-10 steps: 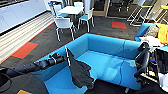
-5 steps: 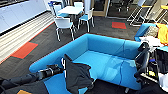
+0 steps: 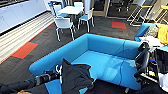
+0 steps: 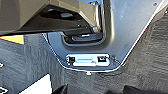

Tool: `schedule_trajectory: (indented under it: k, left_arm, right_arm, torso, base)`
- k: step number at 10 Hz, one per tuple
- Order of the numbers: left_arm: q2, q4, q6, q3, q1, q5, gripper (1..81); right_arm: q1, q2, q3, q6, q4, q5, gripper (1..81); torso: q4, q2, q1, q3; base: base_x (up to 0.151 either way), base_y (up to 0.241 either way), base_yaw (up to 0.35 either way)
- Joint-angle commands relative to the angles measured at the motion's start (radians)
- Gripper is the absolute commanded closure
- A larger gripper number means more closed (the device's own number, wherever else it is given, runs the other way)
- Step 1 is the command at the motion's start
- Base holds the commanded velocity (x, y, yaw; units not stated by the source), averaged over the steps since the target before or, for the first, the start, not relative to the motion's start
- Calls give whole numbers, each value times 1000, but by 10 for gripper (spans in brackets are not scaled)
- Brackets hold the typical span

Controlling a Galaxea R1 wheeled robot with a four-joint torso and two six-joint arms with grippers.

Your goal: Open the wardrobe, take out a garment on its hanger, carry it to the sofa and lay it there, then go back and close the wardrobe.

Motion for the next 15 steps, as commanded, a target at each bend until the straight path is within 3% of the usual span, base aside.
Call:
schedule_trajectory:
  k: [1,7,8,13,15]
  left_arm:
    - [-26,12,3,-46,-93,10,811]
    - [11,1,-2,-235,48,-32,811]
    - [15,1,-2,-259,74,-56,10]
    - [81,24,21,-341,256,-99,10]
    - [147,126,50,-382,406,-112,10]
  right_arm:
    - [-18,7,6,-2,-13,-70,10]
    - [-17,9,6,-2,-16,-70,10]
    - [-17,9,6,-2,-16,-70,10]
    - [-18,9,3,-2,-13,-70,10]
    - [-12,10,-9,1,-8,-70,10]
  torso:
    - [0,0,0,0]
    - [0,0,0,0]
    - [0,0,0,0]
    - [0,0,0,0]
    - [0,0,0,0]
  base:
    - [0,0,0]
    - [0,0,0]
    - [0,0,0]
    - [0,0,0]
    - [0,0,0]
